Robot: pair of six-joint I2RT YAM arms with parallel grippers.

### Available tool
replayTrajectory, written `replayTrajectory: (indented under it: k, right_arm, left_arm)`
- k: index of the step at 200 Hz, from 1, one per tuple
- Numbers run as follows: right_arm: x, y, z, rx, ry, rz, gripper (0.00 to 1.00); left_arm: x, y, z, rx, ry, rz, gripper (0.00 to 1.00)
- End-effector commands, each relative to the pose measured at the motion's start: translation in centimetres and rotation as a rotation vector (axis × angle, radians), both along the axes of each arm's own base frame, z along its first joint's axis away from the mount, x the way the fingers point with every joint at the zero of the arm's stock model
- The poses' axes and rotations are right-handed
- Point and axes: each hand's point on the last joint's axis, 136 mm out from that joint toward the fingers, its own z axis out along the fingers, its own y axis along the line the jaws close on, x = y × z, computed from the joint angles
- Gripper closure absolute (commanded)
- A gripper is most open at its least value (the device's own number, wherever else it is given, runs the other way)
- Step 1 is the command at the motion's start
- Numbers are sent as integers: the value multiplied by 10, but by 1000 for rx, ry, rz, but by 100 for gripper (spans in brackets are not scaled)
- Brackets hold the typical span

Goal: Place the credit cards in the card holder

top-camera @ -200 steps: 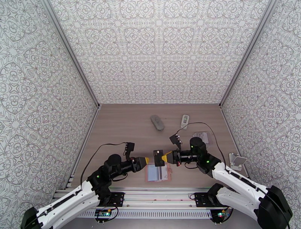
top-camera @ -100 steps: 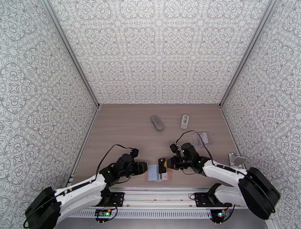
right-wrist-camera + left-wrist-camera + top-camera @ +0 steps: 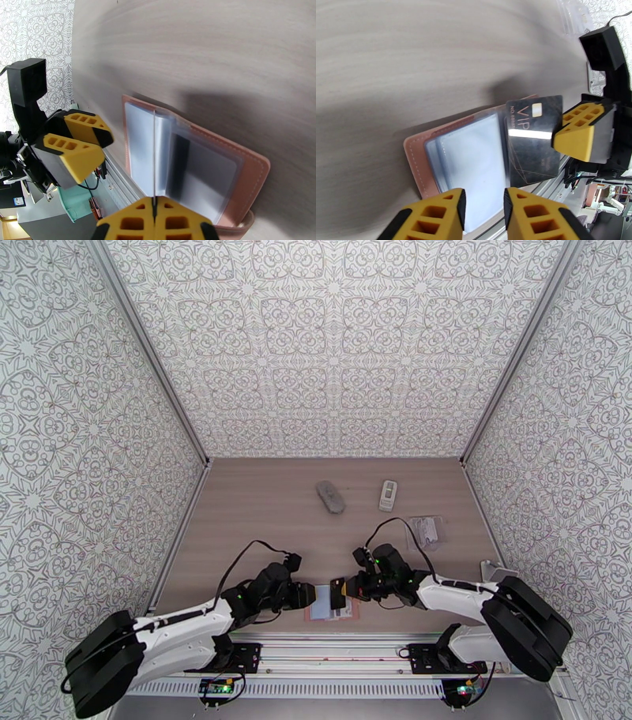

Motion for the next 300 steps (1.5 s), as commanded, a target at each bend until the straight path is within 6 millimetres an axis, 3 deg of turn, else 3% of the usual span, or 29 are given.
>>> replayTrajectory:
  k: [1,300]
  right_arm:
    - [2,4,0,-9,2,-7,100]
    - [-1,4,-6,-82,6,5,100]
  left_arm:
    - [6,-15,16,-49,-18,-8,66]
    - [-12,14,-32,128,92,52,77]
